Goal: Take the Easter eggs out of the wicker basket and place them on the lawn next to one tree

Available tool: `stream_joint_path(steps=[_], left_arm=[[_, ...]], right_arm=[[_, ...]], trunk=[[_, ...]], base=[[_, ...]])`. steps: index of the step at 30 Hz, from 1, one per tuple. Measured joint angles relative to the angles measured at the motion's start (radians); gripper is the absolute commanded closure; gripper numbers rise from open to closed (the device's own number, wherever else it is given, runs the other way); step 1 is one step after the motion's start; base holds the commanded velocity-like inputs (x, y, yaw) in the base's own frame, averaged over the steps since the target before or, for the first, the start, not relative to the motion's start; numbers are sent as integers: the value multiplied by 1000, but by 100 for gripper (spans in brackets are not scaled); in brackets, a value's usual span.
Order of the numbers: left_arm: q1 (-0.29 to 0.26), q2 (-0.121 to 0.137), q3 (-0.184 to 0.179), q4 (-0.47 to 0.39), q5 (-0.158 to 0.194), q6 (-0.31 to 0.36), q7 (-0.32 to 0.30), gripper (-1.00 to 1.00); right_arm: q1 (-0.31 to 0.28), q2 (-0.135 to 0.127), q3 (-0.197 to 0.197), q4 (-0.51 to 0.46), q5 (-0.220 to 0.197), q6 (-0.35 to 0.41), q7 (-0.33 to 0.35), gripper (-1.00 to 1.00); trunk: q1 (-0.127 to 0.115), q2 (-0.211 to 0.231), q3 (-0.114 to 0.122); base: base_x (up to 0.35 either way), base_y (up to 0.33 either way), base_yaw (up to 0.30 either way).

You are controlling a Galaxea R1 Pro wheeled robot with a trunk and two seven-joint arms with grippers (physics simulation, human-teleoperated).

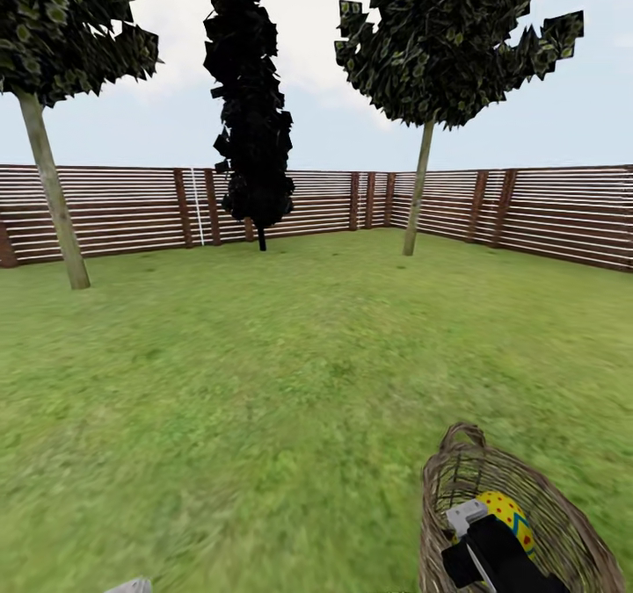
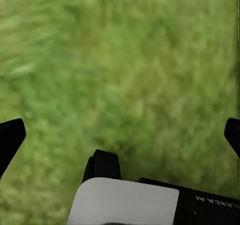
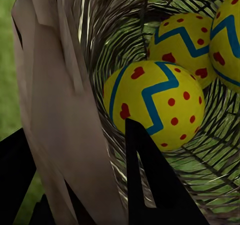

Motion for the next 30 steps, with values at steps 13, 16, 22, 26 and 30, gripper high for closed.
stream_joint_path(steps=[13, 16, 22, 26, 30], left_arm=[[0, -1, 0, 0, 0, 0, 0, -100], [0, -3, 0, 0, 0, 0, 0, -100], [0, -8, -1, 7, 0, -1, 0, -100], [0, -19, -2, 20, -2, -3, 0, -100], [0, -20, -2, 20, -2, -3, 0, -100]], right_arm=[[0, -2, -19, 2, 3, 0, 0, 100], [0, -2, -19, 2, 2, 0, 0, 100], [0, -2, -19, 2, 2, 0, 0, 100], [0, -2, -19, 2, 3, 1, 0, 100], [0, -2, -19, 2, 2, 1, 0, 100]], trunk=[[-50, 91, 41], [-61, 112, 50], [-84, 154, 69], [-100, 182, 81], [-115, 210, 94]], base=[[0, 0, -289], [0, 0, -289], [0, 0, -289], [0, 0, -288], [0, 0, -289]])
